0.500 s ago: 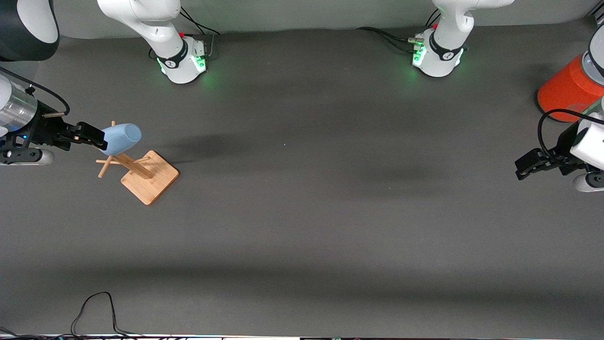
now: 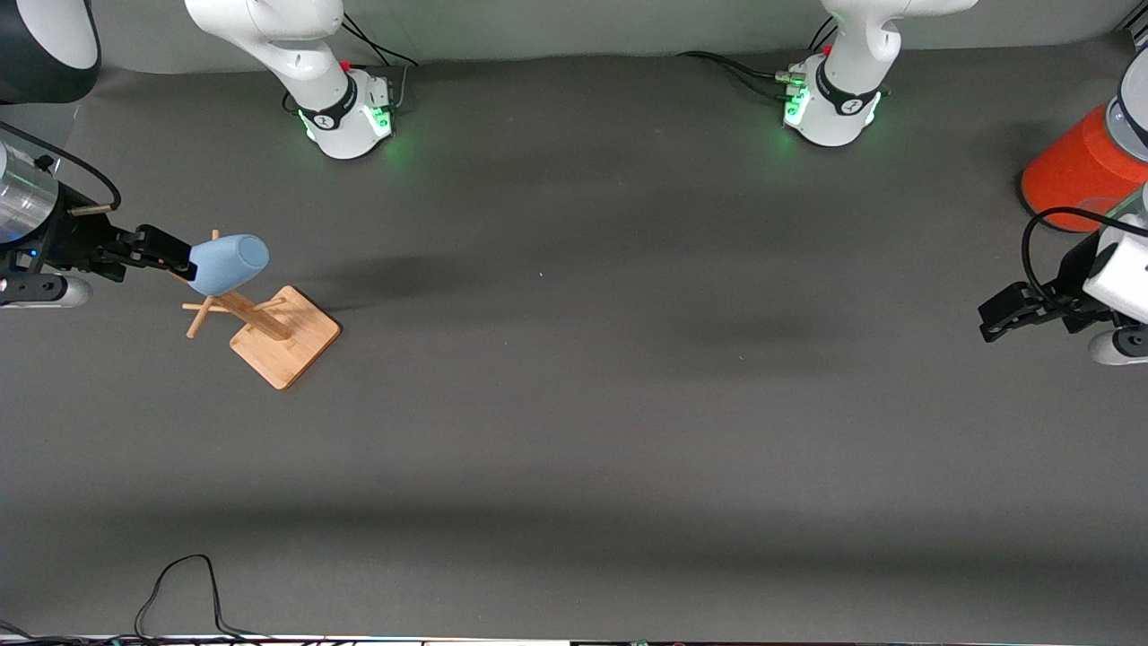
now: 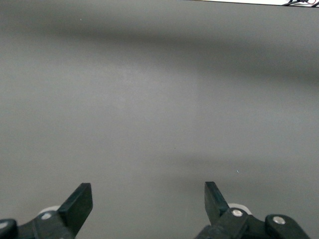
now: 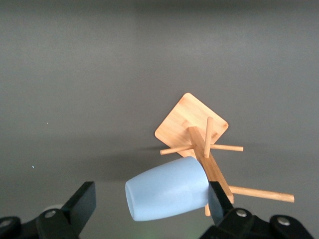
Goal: Rotate and upright cup with both arms
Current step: 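Close the right gripper on the light blue cup on the mug tree peg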
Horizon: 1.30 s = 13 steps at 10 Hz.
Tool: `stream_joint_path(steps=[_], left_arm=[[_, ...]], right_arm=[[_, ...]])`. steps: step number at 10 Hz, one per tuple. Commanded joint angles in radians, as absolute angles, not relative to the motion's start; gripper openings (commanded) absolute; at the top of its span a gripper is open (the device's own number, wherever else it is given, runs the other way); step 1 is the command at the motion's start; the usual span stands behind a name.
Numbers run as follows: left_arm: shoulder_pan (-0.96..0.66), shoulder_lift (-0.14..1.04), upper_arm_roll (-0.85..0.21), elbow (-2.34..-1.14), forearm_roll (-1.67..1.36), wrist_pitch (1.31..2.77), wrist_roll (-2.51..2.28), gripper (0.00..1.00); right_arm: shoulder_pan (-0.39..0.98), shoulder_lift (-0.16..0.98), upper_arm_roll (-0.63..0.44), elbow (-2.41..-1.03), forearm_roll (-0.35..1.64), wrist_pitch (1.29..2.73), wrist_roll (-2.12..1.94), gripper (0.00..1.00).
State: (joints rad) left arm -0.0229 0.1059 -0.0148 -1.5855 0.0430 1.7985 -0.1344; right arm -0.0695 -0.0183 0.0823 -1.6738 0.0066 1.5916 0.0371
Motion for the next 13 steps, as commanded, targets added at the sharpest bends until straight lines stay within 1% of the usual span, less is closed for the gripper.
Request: stream_joint_path(steps=[1, 2, 3, 4, 5, 6, 7, 8, 10, 13], left_arm=[[-0.031, 0.110, -0.009, -1.562, 0.040, 1.772, -0.144, 1.00], [-0.032, 0.110, -0.009, -1.562, 0.040, 1.770, -0.144, 1.00], [-0.031, 0.110, -0.009, -1.560, 0.038, 1.758, -0.147, 1.00], [-0.031, 0.110, -0.009, -1.560, 0.037, 1.752, -0.167, 1.00], [-0.032, 0.110, -0.009, -1.562, 0.038, 1.750, -0.211, 1.00], [-0.032, 0.110, -0.011, -1.562, 0.038, 1.750, -0.233, 1.00], [-0.032, 0.110, -0.011, -1.562, 0.040, 1.750, -0.232, 1.00], [-0.032, 0.110, -0.011, -1.562, 0.041, 1.750, -0.218, 1.00], [-0.035, 0.110, -0.011, -1.562, 0.046, 1.749, -0.206, 1.00], [-0.020, 0.110, -0.011, -1.560, 0.037, 1.750, -0.049, 1.00]], right_arm=[[-0.071, -0.018, 0.074, -1.655, 0.011, 1.557, 0.149, 1.00], [-0.071, -0.021, 0.058, -1.658, 0.047, 1.519, 0.323, 1.00], [-0.068, -0.034, 0.034, -1.672, 0.140, 1.485, 0.523, 1.00], [-0.067, -0.038, 0.002, -1.684, 0.194, 1.479, 0.757, 1.00], [-0.067, -0.040, -0.002, -1.690, 0.202, 1.479, 0.843, 1.00], [-0.072, -0.038, -0.014, -1.701, 0.207, 1.480, 0.903, 1.00], [-0.068, -0.037, -0.068, -1.719, 0.254, 1.479, 0.982, 1.00], [-0.066, -0.063, -0.107, -1.782, 0.308, 1.482, 1.012, 1.00], [-0.064, -0.100, -0.114, -1.892, 0.311, 1.554, 1.015, 1.00], [-0.063, -0.100, -0.112, -1.989, 0.330, 1.646, 1.032, 1.00]])
